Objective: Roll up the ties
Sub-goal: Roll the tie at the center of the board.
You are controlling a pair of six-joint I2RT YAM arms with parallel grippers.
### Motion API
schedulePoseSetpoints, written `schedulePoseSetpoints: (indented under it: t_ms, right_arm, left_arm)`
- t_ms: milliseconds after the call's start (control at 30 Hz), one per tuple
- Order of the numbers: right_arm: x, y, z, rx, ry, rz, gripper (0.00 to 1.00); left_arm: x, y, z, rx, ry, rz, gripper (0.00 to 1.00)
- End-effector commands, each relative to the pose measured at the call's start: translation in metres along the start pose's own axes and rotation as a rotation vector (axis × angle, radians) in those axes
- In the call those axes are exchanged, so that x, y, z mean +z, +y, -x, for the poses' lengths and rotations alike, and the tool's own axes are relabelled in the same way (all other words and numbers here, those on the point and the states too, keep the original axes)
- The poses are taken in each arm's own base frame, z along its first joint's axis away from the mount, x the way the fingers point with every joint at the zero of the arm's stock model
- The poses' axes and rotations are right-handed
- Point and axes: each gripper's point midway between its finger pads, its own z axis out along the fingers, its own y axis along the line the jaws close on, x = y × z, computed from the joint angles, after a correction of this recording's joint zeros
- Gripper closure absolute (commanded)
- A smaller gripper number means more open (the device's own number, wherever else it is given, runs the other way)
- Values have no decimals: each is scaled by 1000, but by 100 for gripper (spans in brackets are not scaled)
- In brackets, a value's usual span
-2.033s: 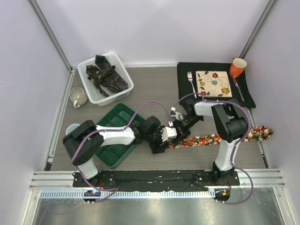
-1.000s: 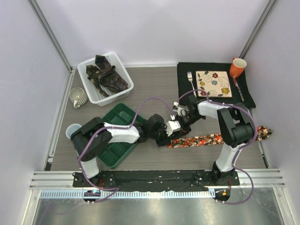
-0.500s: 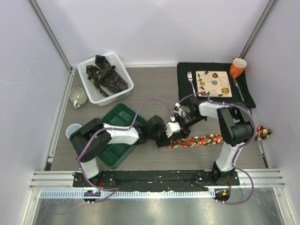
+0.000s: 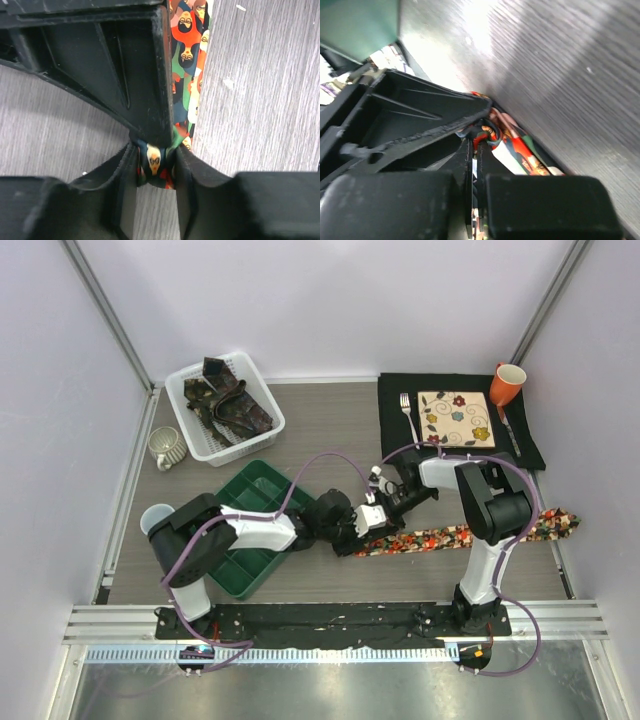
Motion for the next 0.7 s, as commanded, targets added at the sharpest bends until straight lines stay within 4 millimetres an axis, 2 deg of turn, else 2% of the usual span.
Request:
schedulePoseSetpoints:
  t_ms: [0,33,67,100,167,333,467,567,667]
  right_arm:
    - [0,-31,-6,-26,18,-163,99]
    - [0,-31,-6,-23,19,-168,99]
    - [-1,-31,-5,-21,20,-171,99]
    - [0,-33,-7,-10,30,-178,99]
    - [1,-38,-8,6,47,-200,99]
    - [1,-44,-12,7,88,-238,99]
    - [5,-48,-13,21,96,-236,99]
    - [12,-50,-9,17,82,-218,99]
    - [20,-46,2,-7,57,-184,99]
  left_arm:
    - [-14,-5,-21,8,59,1,61]
    - [-18,-3,-18,8,43,0,54]
    - [-20,-3,-12,14,5,-10,51]
    - [-24,-4,-17,17,-2,-15,49]
    - [-33,1,-6,30,-58,-2,44]
    - [-37,1,-14,33,-84,-13,38]
    - [-30,-1,-6,8,-124,-31,33]
    - [-23,0,2,19,-142,-32,30]
    - [-25,2,-3,54,-129,-26,30]
